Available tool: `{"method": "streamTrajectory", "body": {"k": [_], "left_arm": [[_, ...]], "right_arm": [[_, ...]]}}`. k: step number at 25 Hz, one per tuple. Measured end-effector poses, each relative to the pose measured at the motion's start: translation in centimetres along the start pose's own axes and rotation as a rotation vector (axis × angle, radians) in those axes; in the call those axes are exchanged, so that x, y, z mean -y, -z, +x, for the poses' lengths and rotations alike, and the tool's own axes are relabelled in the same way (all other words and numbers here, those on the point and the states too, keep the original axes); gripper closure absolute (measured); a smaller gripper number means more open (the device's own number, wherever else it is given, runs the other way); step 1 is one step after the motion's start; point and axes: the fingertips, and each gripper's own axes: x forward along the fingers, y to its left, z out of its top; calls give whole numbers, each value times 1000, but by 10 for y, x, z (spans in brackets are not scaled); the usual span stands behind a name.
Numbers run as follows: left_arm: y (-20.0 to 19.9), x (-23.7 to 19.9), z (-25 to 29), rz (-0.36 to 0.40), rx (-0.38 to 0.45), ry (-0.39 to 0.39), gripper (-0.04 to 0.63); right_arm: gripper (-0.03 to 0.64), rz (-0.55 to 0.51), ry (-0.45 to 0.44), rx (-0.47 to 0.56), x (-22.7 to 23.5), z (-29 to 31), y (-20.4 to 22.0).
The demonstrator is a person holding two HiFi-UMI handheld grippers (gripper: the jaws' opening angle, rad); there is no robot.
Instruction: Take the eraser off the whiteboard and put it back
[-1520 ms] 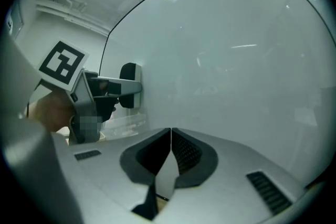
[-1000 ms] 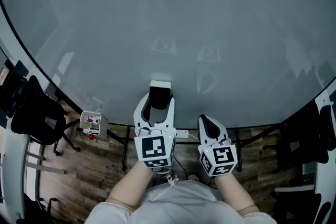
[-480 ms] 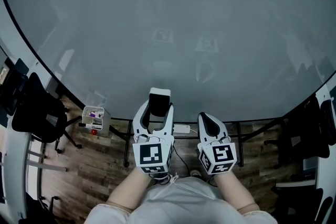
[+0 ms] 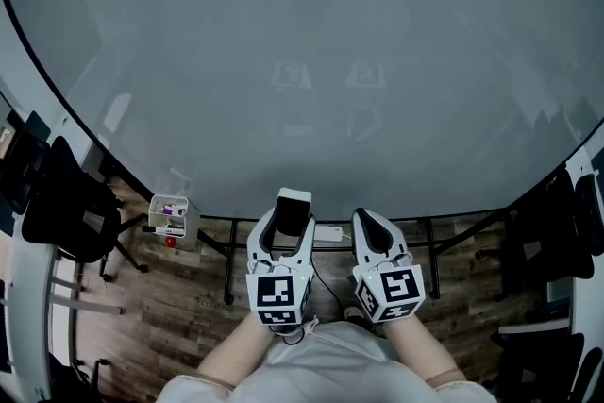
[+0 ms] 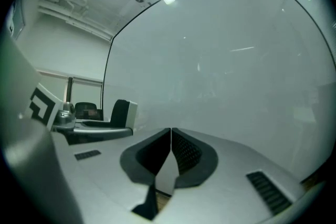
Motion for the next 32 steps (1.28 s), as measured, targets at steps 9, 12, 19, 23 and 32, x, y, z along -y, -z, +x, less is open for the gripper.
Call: {"method": "streamTrajectory", "body": {"k": [9,12,19,23,32], "left_arm": [[-12,4,4,-27,22,0,341],[-13,7,7,-25,25,7,341],[-9,13,10,-31,3,14,341],[-15,13,15,-39,33,8,342],[-75,10,32,25,165,-21,341]], "right_arm": [[589,-10,-2,15,1,1,-5],[589,-20,-3,20,2,1,-6],[589,-21,6,24,8,0,-5],[589,-28,6,24,10,2,-8],[589,-45,10,8,20,9,-9]]}}
